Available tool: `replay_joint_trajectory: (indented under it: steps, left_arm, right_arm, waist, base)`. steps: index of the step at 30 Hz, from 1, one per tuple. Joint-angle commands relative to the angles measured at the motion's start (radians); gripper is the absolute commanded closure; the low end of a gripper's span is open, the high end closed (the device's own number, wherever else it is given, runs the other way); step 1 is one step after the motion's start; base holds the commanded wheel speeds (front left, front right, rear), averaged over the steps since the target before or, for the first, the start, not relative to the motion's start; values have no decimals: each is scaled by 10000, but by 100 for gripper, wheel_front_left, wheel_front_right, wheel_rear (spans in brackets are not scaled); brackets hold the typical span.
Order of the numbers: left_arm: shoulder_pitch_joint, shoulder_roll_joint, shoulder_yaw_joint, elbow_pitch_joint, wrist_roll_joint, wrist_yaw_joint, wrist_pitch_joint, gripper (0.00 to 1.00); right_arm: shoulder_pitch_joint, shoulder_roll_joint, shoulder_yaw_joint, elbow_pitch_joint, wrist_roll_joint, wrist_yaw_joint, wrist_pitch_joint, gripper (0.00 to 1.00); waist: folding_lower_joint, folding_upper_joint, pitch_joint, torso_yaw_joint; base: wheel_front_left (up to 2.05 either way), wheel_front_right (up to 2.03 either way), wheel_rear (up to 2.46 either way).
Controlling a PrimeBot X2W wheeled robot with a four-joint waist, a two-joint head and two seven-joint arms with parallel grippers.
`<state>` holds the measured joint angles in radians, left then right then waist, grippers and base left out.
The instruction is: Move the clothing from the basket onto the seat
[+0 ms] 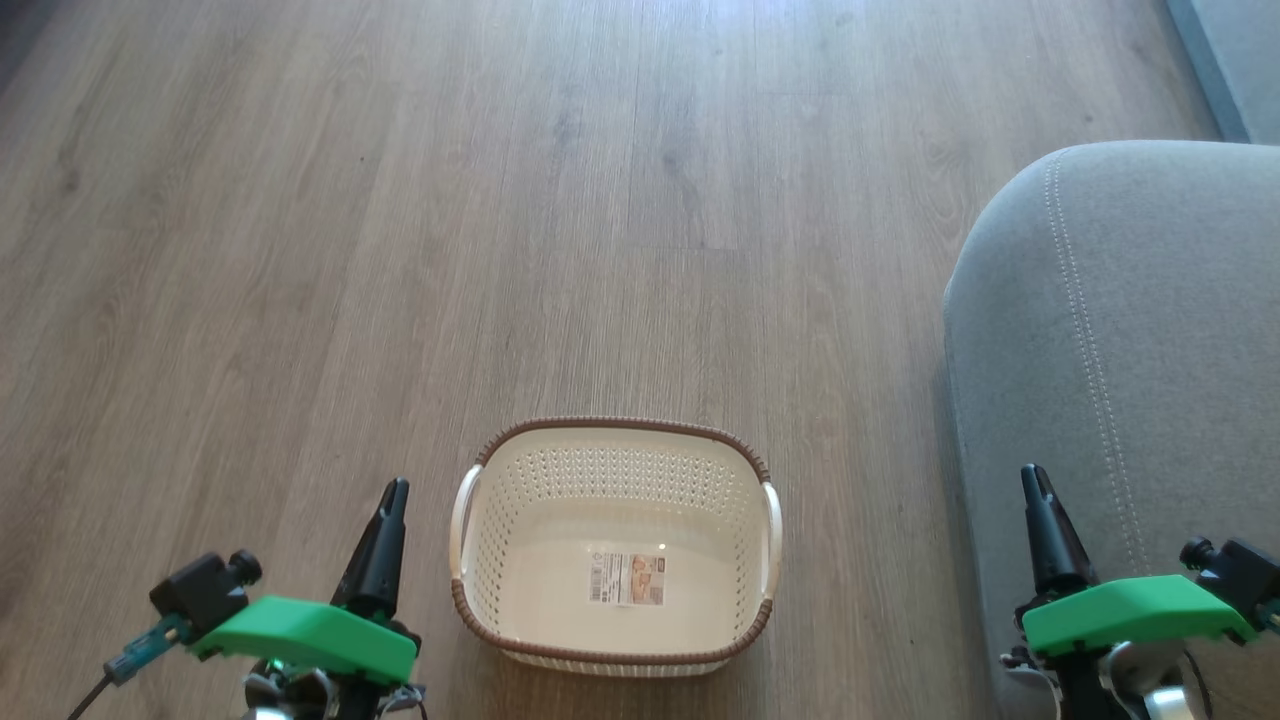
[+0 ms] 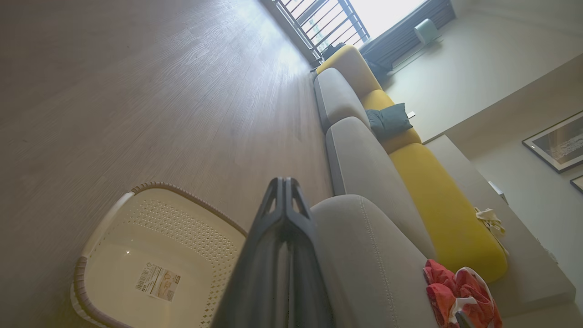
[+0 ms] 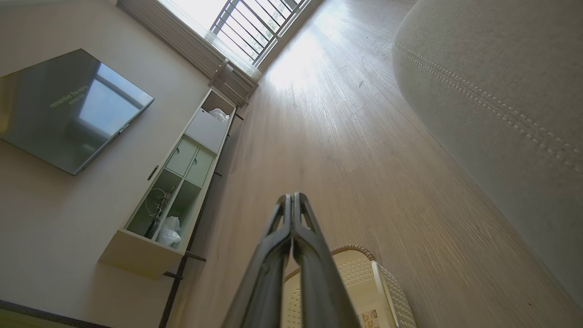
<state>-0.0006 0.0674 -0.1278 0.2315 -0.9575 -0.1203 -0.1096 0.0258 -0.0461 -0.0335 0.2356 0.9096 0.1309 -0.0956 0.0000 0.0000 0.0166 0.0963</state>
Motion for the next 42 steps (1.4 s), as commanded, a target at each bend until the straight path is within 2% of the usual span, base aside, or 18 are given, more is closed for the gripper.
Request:
replay_joint_trajectory:
  steps: [1, 42]
  left_arm:
    - [-605, 131, 306, -281, -280, -51, 62, 100]
    - [-881, 143, 1371, -29, -4508, -84, 1219, 100]
  right_arm:
    - [-595, -191, 21, -257, 311, -1, 73, 100]
    - [-1055, -209, -350, -43, 4718, -1, 1237, 100]
  waist:
    - [0, 0, -3, -22]
    - [0, 0, -87, -625]
  base:
    - [0, 0, 0]
    - [0, 0, 0]
